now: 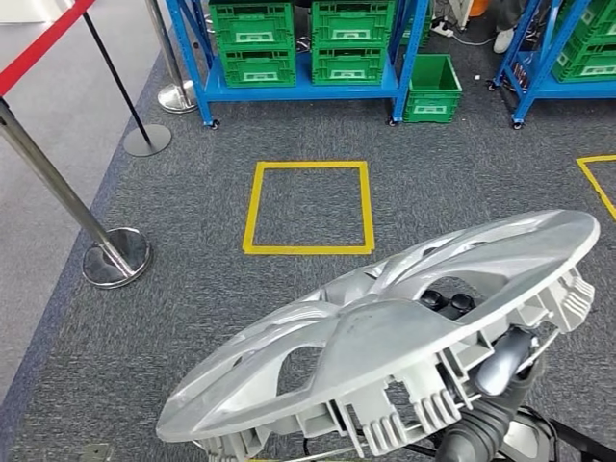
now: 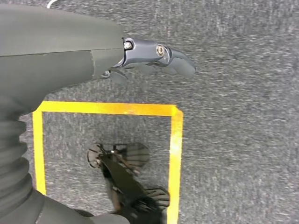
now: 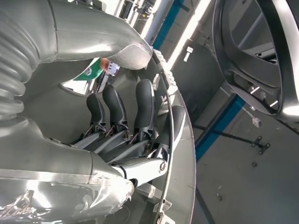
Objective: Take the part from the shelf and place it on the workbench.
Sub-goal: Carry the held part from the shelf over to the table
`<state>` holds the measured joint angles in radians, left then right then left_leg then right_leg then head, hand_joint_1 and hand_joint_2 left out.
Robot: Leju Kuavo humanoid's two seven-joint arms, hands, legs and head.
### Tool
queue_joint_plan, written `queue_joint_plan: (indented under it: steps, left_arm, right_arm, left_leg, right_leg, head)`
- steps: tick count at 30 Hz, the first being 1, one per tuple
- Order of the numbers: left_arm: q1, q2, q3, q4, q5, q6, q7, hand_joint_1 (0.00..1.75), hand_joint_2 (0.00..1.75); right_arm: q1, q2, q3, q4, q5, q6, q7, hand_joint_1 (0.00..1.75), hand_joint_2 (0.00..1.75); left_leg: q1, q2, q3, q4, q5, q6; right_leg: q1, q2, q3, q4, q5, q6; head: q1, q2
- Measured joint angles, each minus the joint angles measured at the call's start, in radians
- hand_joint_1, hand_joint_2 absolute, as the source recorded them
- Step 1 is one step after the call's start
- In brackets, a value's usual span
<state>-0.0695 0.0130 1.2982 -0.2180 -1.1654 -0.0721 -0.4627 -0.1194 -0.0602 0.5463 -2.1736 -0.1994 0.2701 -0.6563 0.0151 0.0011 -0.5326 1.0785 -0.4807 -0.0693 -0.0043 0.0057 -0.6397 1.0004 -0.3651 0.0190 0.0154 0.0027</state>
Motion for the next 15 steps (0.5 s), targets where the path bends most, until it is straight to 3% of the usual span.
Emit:
queue_joint_plan:
  steps: [2,4,5,6,7,9,10,11,12,13,15]
  left_arm:
    - [-0.003,-0.001,0.000,0.000,0.000,0.000,-0.002,0.00,1.75]
    - [-0.003,-0.003,0.000,0.000,-0.002,0.000,-0.004,0.00,1.75]
    - [-0.002,-0.003,0.000,0.000,-0.005,0.000,-0.005,0.00,1.75]
    - [-0.001,-0.003,0.000,0.000,-0.007,0.000,-0.007,0.00,1.75]
    - [0.000,-0.004,0.000,0.000,-0.010,0.001,-0.009,0.00,1.75]
    - [0.000,-0.004,0.000,0.000,-0.012,0.002,-0.012,0.00,1.75]
    - [0.000,-0.004,0.000,0.000,-0.012,0.002,-0.012,0.00,1.75]
    - [0.000,-0.005,0.000,0.000,-0.012,0.003,-0.012,0.00,1.75]
    - [0.001,-0.006,0.000,0.000,-0.012,0.003,-0.012,0.00,1.75]
    - [0.001,-0.007,0.000,0.000,-0.011,0.003,-0.012,0.00,1.75]
    - [0.001,-0.009,0.000,0.000,-0.010,0.004,-0.011,0.00,1.75]
  right_arm:
    - [-0.001,0.000,0.000,-0.002,0.002,-0.001,0.000,1.75,1.75]
    - [-0.001,0.000,0.001,-0.002,0.009,-0.002,0.000,1.75,1.75]
    - [0.000,0.000,0.002,-0.002,0.013,-0.002,0.000,1.75,1.75]
    - [0.000,-0.001,0.002,-0.002,0.018,-0.004,0.000,1.75,1.75]
    - [0.000,-0.001,0.003,-0.002,0.021,-0.006,0.000,1.75,1.75]
    - [-0.001,-0.002,0.004,-0.003,0.023,-0.010,0.001,1.75,1.75]
    - [-0.001,-0.002,0.005,-0.003,0.021,-0.012,0.002,1.75,1.75]
    - [0.000,-0.002,0.005,-0.003,0.020,-0.013,0.004,1.75,1.75]
    - [0.000,-0.003,0.006,-0.003,0.019,-0.013,0.007,1.75,1.75]
    - [0.000,-0.003,0.007,-0.003,0.018,-0.013,0.010,1.75,1.75]
    - [-0.003,-0.004,0.009,-0.003,0.021,-0.014,0.014,1.75,1.75]
  left_leg:
    - [-0.002,-0.004,0.062,-0.099,-0.016,0.014]
    - [-0.006,-0.004,0.057,-0.113,-0.014,0.035]
    - [-0.006,-0.002,0.050,-0.112,-0.008,0.044]
    - [-0.006,-0.001,0.042,-0.112,0.000,0.053]
    - [-0.005,0.001,0.034,-0.113,0.009,0.060]
    - [-0.007,0.005,0.014,-0.113,0.027,0.068]
    - [-0.009,0.008,0.003,-0.113,0.036,0.070]
    - [-0.010,0.012,-0.007,-0.112,0.044,0.071]
    - [-0.012,0.017,-0.017,-0.112,0.052,0.070]
    - [-0.012,0.023,-0.026,-0.112,0.058,0.068]
    - [-0.015,0.034,-0.035,-0.110,0.068,0.062]
  right_leg:
    - [0.001,0.000,-0.013,0.005,0.018,0.012]
    - [-0.001,0.000,-0.022,0.001,0.035,0.023]
    - [-0.003,-0.001,-0.028,0.004,0.029,0.029]
    - [-0.005,-0.001,-0.038,0.021,0.007,0.033]
    - [-0.006,-0.001,-0.053,0.058,-0.033,0.037]
    - [-0.006,-0.001,-0.090,0.183,-0.124,0.042]
    - [-0.006,-0.001,-0.104,0.246,-0.149,0.043]
    - [-0.006,-0.001,-0.107,0.285,-0.152,0.042]
    - [-0.005,-0.002,-0.092,0.290,-0.136,0.041]
    - [-0.005,-0.005,-0.056,0.256,-0.112,0.038]
    - [0.001,-0.034,0.049,0.123,-0.087,0.031]
  head:
    - [-0.001,0.000]
    - [0.000,0.000]
    - [0.000,0.000]
    - [0.002,0.000]
    - [0.003,0.000]
    - [0.006,0.000]
    - [0.006,0.000]
    - [0.006,0.000]
    - [0.006,0.000]
    - [0.006,0.000]
    - [0.007,0.000]
